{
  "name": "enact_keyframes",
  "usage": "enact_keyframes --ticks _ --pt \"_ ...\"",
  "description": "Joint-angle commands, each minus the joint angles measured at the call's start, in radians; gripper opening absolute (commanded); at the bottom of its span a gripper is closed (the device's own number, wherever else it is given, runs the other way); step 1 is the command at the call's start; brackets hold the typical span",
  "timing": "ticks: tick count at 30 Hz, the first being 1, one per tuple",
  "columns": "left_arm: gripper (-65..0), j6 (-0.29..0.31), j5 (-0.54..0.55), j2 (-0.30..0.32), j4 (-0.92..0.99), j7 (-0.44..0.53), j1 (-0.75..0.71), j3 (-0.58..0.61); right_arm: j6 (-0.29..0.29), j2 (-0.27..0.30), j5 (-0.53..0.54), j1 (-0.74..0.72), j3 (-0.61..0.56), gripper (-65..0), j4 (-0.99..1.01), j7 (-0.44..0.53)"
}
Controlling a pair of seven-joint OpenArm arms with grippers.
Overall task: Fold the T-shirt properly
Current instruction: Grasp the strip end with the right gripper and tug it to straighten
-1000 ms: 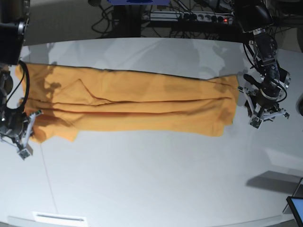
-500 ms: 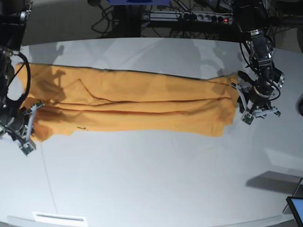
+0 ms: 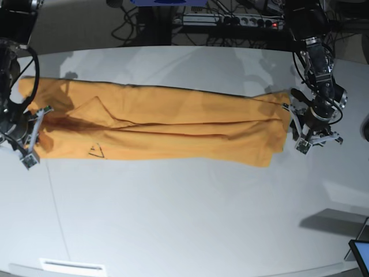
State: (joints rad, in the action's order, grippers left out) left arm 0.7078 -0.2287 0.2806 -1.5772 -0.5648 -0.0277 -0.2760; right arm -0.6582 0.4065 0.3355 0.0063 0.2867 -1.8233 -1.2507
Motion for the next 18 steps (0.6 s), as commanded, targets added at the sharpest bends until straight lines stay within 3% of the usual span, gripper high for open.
enact_keyframes --ticks 1,18 --pt "-43.3 -0.010 0.004 0.016 -0.022 0.015 0.016 -0.007 -0.004 0.015 -0.002 -0.013 0.009 -64.9 -0.016 0.010" --pt "-43.3 -0.010 0.005 0.056 -0.033 0.010 0.016 -0.009 -0.004 0.010 0.000 0.099 0.009 -64.9 -0.042 0.016"
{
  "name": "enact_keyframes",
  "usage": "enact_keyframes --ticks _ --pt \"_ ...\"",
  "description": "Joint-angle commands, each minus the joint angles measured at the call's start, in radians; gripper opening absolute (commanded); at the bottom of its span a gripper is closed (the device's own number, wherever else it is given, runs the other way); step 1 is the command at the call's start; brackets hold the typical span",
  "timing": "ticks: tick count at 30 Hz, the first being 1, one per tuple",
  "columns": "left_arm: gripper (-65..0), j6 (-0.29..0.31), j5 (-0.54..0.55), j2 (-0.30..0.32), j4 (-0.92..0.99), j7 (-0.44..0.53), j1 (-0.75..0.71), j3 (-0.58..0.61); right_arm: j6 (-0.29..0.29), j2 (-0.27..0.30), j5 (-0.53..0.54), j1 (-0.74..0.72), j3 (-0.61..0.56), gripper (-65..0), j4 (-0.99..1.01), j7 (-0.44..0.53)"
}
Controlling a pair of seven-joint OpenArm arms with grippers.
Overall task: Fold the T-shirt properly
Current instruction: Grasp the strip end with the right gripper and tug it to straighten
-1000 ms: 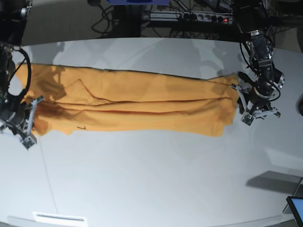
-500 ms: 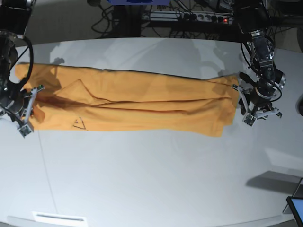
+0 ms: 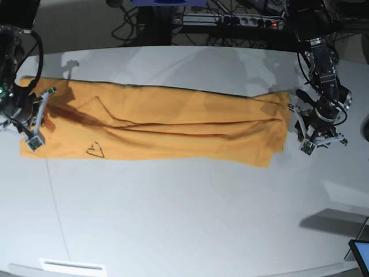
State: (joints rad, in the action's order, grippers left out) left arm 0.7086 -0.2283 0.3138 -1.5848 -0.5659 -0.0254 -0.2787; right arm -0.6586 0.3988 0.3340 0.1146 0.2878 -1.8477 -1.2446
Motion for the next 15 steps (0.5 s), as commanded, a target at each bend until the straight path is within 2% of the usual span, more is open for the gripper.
enact_keyframes --ticks 1,15 --pt "-43.3 -0.010 0.005 0.028 -0.032 0.011 0.014 -0.006 -0.003 0.018 0.001 -0.002 0.006 -64.9 -0.017 0.010" --pt "-43.3 -0.010 0.014 0.038 -0.088 0.007 0.040 -0.007 -0.003 0.018 0.000 0.075 -0.002 -64.9 -0.017 0.009"
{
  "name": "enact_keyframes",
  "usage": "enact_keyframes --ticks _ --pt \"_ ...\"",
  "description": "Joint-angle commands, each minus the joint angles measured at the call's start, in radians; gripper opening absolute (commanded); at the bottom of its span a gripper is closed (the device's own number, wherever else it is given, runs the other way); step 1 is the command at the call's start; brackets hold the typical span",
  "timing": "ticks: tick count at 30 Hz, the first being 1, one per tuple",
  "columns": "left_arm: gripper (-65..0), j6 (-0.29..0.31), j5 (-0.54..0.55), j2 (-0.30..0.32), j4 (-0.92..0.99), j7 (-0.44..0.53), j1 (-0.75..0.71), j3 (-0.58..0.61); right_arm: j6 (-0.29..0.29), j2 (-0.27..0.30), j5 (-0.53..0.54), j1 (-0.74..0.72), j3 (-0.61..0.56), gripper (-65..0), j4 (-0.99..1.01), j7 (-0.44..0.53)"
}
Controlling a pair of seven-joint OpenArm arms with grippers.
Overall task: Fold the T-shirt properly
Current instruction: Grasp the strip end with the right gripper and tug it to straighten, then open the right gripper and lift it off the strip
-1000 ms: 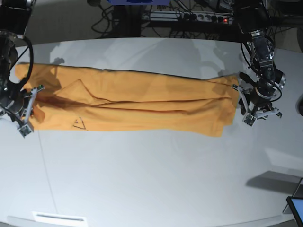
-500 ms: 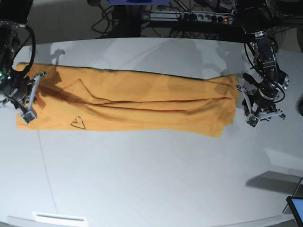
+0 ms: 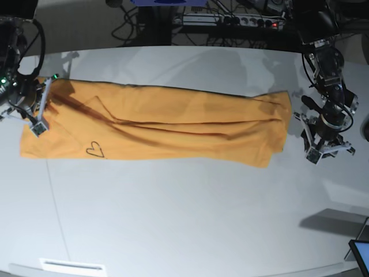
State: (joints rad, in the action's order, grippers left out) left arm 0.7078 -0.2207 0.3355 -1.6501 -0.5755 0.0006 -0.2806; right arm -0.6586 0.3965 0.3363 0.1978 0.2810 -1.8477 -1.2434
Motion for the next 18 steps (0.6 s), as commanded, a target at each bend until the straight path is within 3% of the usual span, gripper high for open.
enact_keyframes --ticks 1,16,18 --pt "-43.3 -0.010 0.007 0.018 -0.026 0.016 0.016 -0.006 -0.003 0.020 -0.003 -0.004 0.004 -64.9 -0.017 0.007" --pt "-43.3 -0.010 -0.001 0.018 -0.026 0.016 0.043 -0.007 0.000 0.020 -0.004 0.019 0.004 -64.6 -0.013 0.001" --pt "-43.3 -0.010 -0.001 0.018 -0.026 0.016 0.043 -0.010 0.001 0.020 -0.004 0.019 0.005 -60.4 -0.013 0.001"
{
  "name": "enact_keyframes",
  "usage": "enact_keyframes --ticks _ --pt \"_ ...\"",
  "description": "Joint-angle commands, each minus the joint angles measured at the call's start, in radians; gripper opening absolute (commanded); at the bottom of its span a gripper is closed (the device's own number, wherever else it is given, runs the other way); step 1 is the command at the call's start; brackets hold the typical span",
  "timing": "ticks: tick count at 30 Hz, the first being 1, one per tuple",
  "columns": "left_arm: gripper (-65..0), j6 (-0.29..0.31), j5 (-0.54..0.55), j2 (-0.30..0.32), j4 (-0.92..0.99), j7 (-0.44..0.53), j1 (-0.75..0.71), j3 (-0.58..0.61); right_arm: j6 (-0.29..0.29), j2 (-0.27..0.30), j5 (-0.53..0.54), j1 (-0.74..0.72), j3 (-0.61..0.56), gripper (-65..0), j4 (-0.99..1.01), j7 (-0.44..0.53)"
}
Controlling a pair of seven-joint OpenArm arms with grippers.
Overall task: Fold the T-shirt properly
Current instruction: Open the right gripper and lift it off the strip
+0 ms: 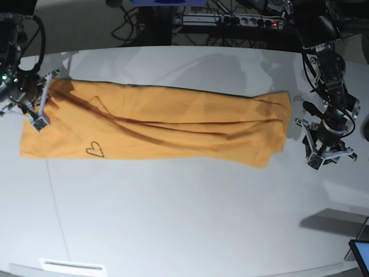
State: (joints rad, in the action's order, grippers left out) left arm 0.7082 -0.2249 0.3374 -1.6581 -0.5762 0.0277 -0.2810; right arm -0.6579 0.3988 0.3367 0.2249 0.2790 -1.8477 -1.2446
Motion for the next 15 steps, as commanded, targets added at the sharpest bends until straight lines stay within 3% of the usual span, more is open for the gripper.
enact_keyframes --ticks 1,4,6,12,15 --pt "-43.3 -0.010 0.003 0.016 -0.017 0.017 0.016 -0.028 0.000 0.018 -0.004 -0.008 0.010 -54.7 -0.016 0.003" --pt "-43.3 -0.010 0.008 0.012 -0.015 0.017 0.016 -0.071 0.000 0.018 -0.004 -0.008 0.016 -37.1 -0.016 0.009" --pt "-43.3 -0.010 0.009 0.016 -0.015 0.017 0.016 -0.076 0.000 0.019 -0.004 -0.009 0.016 -31.3 -0.017 0.010" --pt "-43.3 -0.010 0.005 0.018 -0.014 0.017 0.016 -0.076 0.007 0.028 -0.006 -0.017 0.018 -30.8 -0.017 0.010" --pt "-43.3 -0.010 0.005 0.018 -0.012 0.017 0.016 -0.076 0.096 0.068 -0.006 -0.025 0.018 -30.8 -0.025 0.010"
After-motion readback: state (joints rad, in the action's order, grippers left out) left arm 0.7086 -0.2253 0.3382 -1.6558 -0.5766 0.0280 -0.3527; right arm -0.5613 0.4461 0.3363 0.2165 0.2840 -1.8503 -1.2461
